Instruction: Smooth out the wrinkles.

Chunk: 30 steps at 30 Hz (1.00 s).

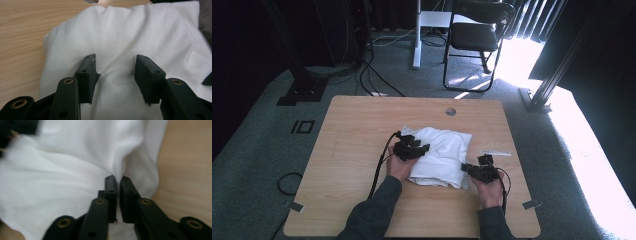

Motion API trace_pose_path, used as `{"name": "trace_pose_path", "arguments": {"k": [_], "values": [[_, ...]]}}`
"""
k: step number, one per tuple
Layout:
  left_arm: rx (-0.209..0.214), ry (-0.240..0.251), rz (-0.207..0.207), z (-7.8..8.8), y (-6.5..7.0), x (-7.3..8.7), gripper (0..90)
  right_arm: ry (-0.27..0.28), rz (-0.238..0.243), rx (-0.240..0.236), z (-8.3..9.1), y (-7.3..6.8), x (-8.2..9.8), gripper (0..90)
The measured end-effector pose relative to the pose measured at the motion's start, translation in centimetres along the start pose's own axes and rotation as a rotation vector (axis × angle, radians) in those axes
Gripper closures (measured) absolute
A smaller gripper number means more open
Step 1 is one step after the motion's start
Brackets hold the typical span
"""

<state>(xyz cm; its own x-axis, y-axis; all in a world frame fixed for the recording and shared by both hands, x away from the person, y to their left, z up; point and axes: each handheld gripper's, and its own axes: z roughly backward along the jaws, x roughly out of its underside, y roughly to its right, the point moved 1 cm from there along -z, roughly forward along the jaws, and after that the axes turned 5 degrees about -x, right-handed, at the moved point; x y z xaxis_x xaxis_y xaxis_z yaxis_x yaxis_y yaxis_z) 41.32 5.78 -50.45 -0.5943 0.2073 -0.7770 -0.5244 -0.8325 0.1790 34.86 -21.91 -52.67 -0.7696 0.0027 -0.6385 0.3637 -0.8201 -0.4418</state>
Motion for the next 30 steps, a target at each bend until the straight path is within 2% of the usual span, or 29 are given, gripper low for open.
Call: {"name": "trace_pose_path", "arguments": {"k": [1,2,4,6,7,9,10,11,12,13,14,16,18,19,20,21,22,23,25,27,28,29,30], "values": [[-0.006,0.003,0.003,0.1,0.1,0.0,49.0,0.017,-0.006,0.052,0.0,0.2,0.0,67.6],[-0.006,0.009,0.007,0.2,0.0,0.1,47.4,0.074,0.001,0.077,0.4,0.3,-0.2,57.4],[0.004,0.015,0.007,0.3,-0.1,0.1,47.3,0.196,0.007,0.058,1.6,0.0,-1.2,47.8],[0.004,0.017,0.011,0.3,-0.1,0.1,47.3,0.273,0.03,0.07,2.1,-0.5,-3.1,40.3],[0.0,0.018,0.007,0.3,0.0,0.1,47.2,0.293,0.025,0.061,2.0,-0.5,-4.1,37.0],[-0.002,0.018,-0.001,0.3,0.1,0.2,46.9,0.301,0.029,0.028,1.0,-0.6,-6.0,36.5],[-0.002,0.018,-0.001,0.3,0.1,0.2,46.9,0.3,0.037,0.029,0.3,-0.6,-6.8,39.9],[-0.008,0.018,-0.01,0.2,0.2,0.2,46.9,0.3,0.037,0.029,0.3,-0.6,-6.8,39.9],[-0.014,0.012,-0.009,0.2,0.2,0.3,47.9,0.243,0.033,0.022,-1.3,0.1,-8.1,74.6],[-0.019,0.01,-0.011,0.2,0.2,0.3,49.3,0.23,0.009,0.017,-1.9,0.8,-8.5,84.7],[-0.018,0.002,-0.017,0.1,0.3,0.3,51.9,0.227,-0.023,0.031,-2.3,1.7,-8.7,88.3],[-0.015,-0.008,-0.027,-0.2,0.6,0.4,55.1,0.21,-0.064,0.046,-3.0,3.3,-8.7,88.7],[-0.023,-0.022,-0.033,-0.7,1.0,0.6,56.4,0.173,-0.08,0.089,-4.2,4.4,-8.1,88.4],[-0.03,-0.019,-0.038,-0.8,1.2,0.7,56.4,0.156,-0.104,0.101,-4.9,5.0,-7.7,87.8],[-0.032,-0.011,-0.035,-0.8,1.3,0.7,56.3,0.121,-0.118,0.113,-5.7,5.4,-7.2,85.5],[-0.022,-0.001,-0.027,-0.7,1.3,0.8,55.6,0.063,-0.133,0.106,-6.6,5.8,-6.7,79.4],[-0.011,0.007,-0.022,-0.6,1.2,0.8,53.5,0.035,-0.136,0.094,-7.0,6.0,-6.3,73.9],[-0.005,0.017,-0.026,-0.4,1.2,0.8,51.3,0.05,-0.147,0.117,-6.5,5.8,-6.1,64.0],[-0.001,0.026,-0.04,0.0,1.2,0.8,48.1,0.138,-0.143,0.133,-4.4,4.8,-6.1,51.7],[-0.001,0.031,-0.039,0.2,1.3,0.8,47.1,0.264,-0.063,0.121,-1.5,2.6,-6.1,46.7],[-0.001,0.038,-0.035,0.2,1.3,0.8,47.1,0.313,-0.009,0.095,-0.2,1.2,-5.9,46.9],[-0.001,0.038,-0.035,0.2,1.3,0.8,47.0,0.313,-0.009,0.095,-0.2,1.2,-5.9,46.9],[0.003,0.05,-0.033,0.3,1.5,0.8,47.0,0.327,0.073,0.064,0.5,-0.2,-5.7,46.7]]}}
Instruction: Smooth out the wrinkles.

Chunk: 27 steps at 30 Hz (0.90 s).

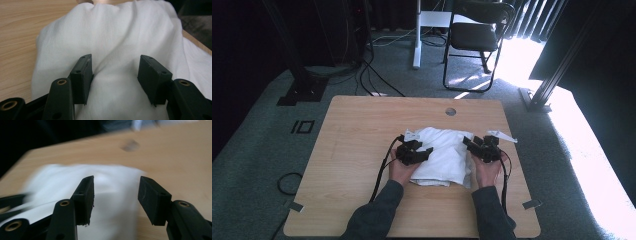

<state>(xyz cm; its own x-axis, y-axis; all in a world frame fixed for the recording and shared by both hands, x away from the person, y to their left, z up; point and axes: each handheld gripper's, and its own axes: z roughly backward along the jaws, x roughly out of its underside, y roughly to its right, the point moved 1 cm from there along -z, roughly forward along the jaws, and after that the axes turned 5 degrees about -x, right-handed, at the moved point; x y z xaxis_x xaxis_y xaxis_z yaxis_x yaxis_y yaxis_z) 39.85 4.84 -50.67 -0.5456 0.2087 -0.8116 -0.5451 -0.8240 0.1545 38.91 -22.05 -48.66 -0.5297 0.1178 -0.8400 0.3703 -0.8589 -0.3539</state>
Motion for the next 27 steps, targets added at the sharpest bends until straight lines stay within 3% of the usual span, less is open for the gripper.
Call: {"name": "trace_pose_path", "arguments": {"k": [1,3,4,5,7,9,10,13,15,16,17,19,22,23,27], "values": [[-0.001,0.004,-0.004,0.0,0.2,0.0,46.1,-0.035,0.136,-0.038,0.4,-2.1,0.4,44.8],[0.0,0.015,-0.016,0.2,0.4,0.2,45.8,-0.086,0.206,-0.083,-0.1,-3.4,1.5,46.5],[-0.004,0.031,-0.019,0.4,0.5,0.3,45.6,-0.124,0.247,-0.062,-0.7,-3.8,2.3,49.2],[-0.008,0.048,-0.023,0.7,0.5,0.4,45.7,-0.196,0.302,0.01,-1.6,-3.8,3.5,49.8],[-0.01,0.078,-0.009,1.3,0.2,0.7,46.5,-0.254,0.271,0.018,-2.6,-2.6,5.0,52.3],[-0.045,0.129,0.023,2.0,-0.4,1.2,46.5,-0.246,0.238,0.036,-2.9,-1.6,5.5,52.3],[-0.053,0.148,0.068,2.3,-1.0,1.5,46.7,-0.236,0.201,0.032,-2.8,-1.1,5.5,52.4],[-0.055,0.12,0.129,2.3,-2.2,2.3,47.2,-0.194,0.172,0.064,-1.9,-0.3,5.5,53.4],[-0.04,0.075,0.117,1.7,-2.4,2.9,46.9,-0.184,0.171,0.08,-1.4,-0.1,5.6,53.1],[-0.04,0.075,0.117,1.7,-2.4,2.9,46.8,-0.184,0.171,0.08,-1.4,-0.1,5.6,53.1],[-0.013,0.065,0.117,1.3,-2.3,3.5,46.8,-0.171,0.177,0.092,-1.1,0.0,5.7,53.3],[-0.006,0.043,0.113,0.9,-2.0,3.6,47.0,-0.204,0.205,0.088,-1.5,0.2,6.1,60.2],[-0.021,0.036,0.092,0.7,-1.8,3.6,47.0,-0.224,0.193,0.068,-2.6,0.3,6.4,62.0],[-0.036,0.03,0.092,0.7,-1.9,3.6,47.0,-0.217,0.148,0.039,-3.8,0.4,6.3,62.4],[-0.109,0.041,0.135,1.4,-4.1,3.4,47.0,-0.229,0.156,0.01,-6.2,-0.6,5.5,62.3]]}}
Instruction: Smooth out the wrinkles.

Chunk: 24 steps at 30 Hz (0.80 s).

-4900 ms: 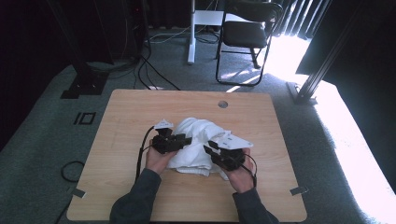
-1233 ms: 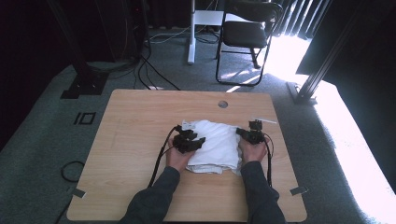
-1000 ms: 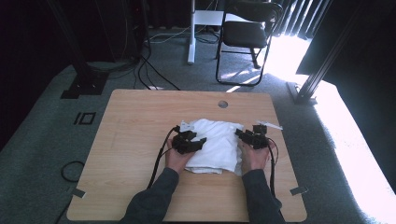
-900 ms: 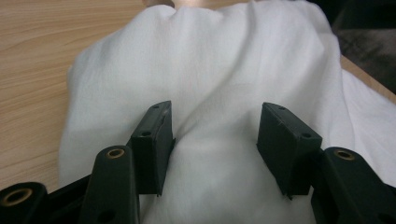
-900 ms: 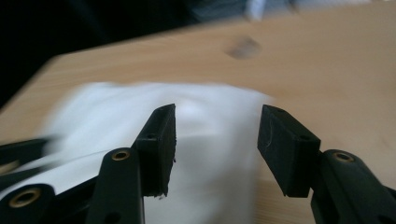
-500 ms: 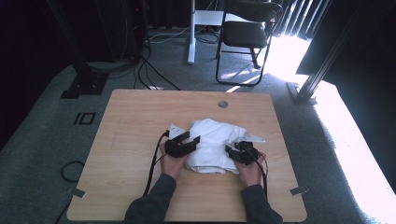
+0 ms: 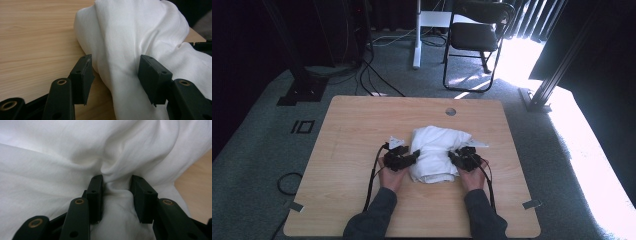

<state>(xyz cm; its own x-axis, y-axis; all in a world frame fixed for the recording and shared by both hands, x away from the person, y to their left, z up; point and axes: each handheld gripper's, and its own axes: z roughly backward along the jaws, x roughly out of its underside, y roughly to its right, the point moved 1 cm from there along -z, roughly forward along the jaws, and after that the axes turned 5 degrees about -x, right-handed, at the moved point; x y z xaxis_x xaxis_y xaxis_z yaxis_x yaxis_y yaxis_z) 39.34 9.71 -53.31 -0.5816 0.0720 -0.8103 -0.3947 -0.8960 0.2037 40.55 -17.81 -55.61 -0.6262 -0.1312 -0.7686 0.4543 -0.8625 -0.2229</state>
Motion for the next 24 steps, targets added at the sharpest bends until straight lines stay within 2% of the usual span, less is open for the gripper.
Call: {"name": "trace_pose_path", "arguments": {"k": [3,5,8,10,13,17,18,19,20,24], "values": [[-0.044,0.008,0.039,0.4,-2.5,-0.4,46.3,-0.018,0.033,-0.013,-2.0,-1.4,-1.4,61.8],[-0.054,0.012,0.053,0.7,-3.6,-0.6,46.0,-0.035,0.047,-0.026,-3.1,-2.1,-2.4,60.2],[-0.058,0.019,0.055,1.4,-4.5,-0.8,45.9,-0.042,0.054,-0.026,-3.4,-2.4,-3.3,48.4],[-0.059,0.026,0.046,2.0,-4.8,-0.8,45.5,-0.016,0.049,-0.026,-2.5,-2.3,-3.5,43.9],[-0.05,0.048,0.047,3.2,-5.3,-0.6,44.7,0.06,0.006,-0.074,0.1,-1.5,-3.3,39.1],[-0.055,0.082,0.038,5.7,-6.3,-0.3,44.1,0.132,-0.033,-0.093,3.8,0.0,-1.8,37.6],[-0.056,0.081,0.036,6.1,-6.5,-0.2,44.1,0.127,-0.045,-0.083,4.7,0.6,-1.0,37.5],[-0.056,0.081,0.036,6.1,-6.5,-0.2,44.1,0.127,-0.045,-0.083,4.7,0.6,-1.0,37.5],[-0.059,0.079,0.03,7.1,-7.1,0.1,44.0,0.125,-0.058,-0.066,5.9,1.4,0.4,37.5],[-0.077,0.051,0.01,8.3,-7.9,1.1,44.1,0.116,-0.089,-0.033,7.3,2.7,2.7,37.1]]}}
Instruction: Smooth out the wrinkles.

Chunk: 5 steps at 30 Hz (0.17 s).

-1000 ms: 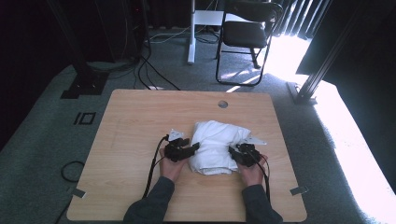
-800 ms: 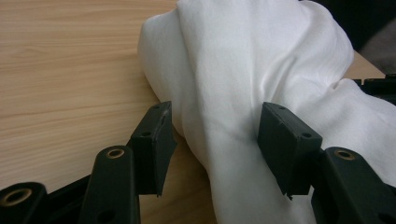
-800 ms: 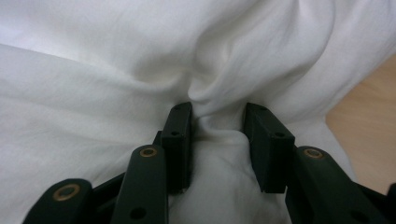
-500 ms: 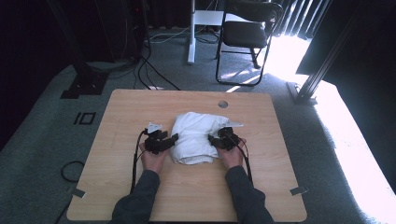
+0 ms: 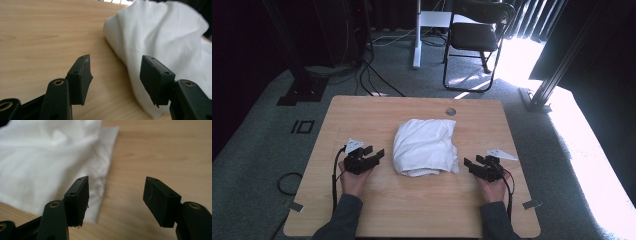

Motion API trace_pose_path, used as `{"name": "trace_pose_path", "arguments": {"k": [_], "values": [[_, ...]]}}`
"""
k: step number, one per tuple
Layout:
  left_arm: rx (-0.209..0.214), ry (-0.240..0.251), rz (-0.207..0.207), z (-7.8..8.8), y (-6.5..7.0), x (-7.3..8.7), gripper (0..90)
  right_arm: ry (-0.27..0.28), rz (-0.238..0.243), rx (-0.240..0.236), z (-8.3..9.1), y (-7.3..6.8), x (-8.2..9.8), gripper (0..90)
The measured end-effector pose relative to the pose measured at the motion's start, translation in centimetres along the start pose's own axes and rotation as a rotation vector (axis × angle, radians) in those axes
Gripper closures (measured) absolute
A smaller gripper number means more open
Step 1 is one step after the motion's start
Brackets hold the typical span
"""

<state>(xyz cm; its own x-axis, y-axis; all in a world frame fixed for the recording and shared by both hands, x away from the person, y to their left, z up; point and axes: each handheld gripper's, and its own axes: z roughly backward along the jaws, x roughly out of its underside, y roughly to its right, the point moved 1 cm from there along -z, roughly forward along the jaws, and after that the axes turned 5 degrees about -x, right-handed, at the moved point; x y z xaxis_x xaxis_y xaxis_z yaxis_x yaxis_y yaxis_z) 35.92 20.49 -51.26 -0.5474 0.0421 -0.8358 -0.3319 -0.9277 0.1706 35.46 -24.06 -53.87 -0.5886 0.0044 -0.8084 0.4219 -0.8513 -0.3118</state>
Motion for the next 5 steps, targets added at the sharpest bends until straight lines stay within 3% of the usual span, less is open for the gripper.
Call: {"name": "trace_pose_path", "arguments": {"k": [5], "values": [[-0.006,-0.011,-0.009,1.0,-0.8,0.8,44.0,0.019,-0.041,0.043,1.3,1.3,0.4,36.1]]}}
